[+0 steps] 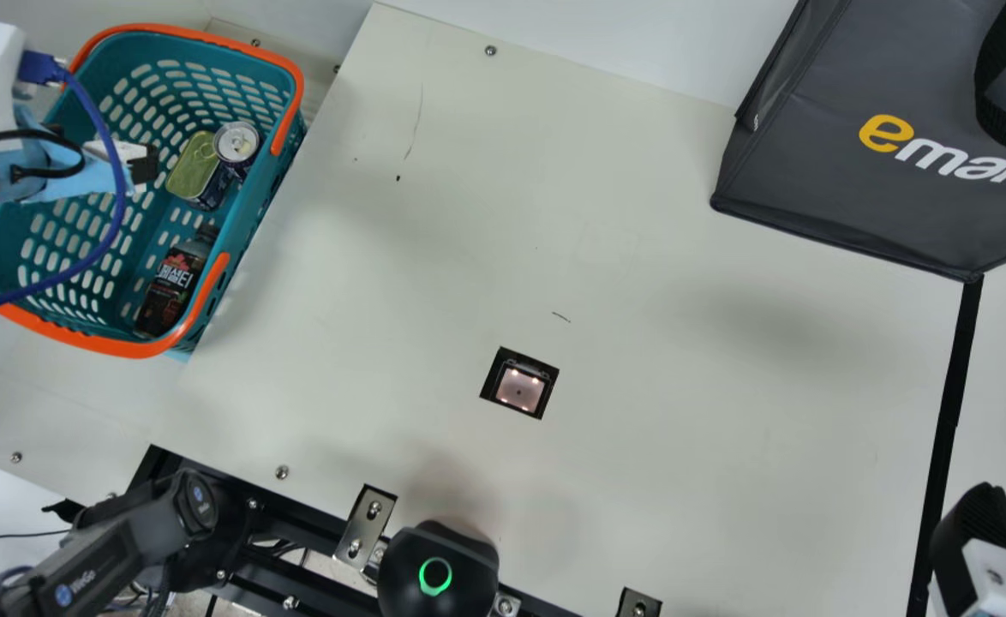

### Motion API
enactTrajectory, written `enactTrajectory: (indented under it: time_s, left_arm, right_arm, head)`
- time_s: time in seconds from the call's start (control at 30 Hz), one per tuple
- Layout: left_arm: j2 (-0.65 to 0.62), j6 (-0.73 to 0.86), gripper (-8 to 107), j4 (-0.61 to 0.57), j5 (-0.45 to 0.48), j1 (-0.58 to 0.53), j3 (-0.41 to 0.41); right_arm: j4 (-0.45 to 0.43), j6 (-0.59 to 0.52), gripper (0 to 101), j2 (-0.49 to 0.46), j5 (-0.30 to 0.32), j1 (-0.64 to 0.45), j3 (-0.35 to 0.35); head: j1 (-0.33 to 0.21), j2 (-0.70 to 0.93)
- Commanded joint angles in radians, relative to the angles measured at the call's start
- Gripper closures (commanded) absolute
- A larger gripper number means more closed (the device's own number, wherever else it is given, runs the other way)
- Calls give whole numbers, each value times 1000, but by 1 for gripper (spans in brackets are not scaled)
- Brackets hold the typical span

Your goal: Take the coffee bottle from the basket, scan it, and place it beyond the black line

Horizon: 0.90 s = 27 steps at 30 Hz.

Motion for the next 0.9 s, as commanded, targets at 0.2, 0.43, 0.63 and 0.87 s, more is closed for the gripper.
enactTrajectory:
  time_s: [0.2,0.43,0.63,0.87]
  left_arm:
    - [87,102,9,-39,-52,15,27]
    - [166,188,9,-78,-104,29,49]
    - [226,254,9,-106,-140,39,62]
    - [290,311,9,-138,-198,38,82]
  right_arm:
    - [0,0,11,0,0,0,0]
    - [0,0,11,0,0,0,0]
    - [0,0,11,0,0,0,0]
    - [0,0,11,0,0,0,0]
  head:
    - [-26,2]
    - [-26,2]
    - [-26,2]
    - [-26,2]
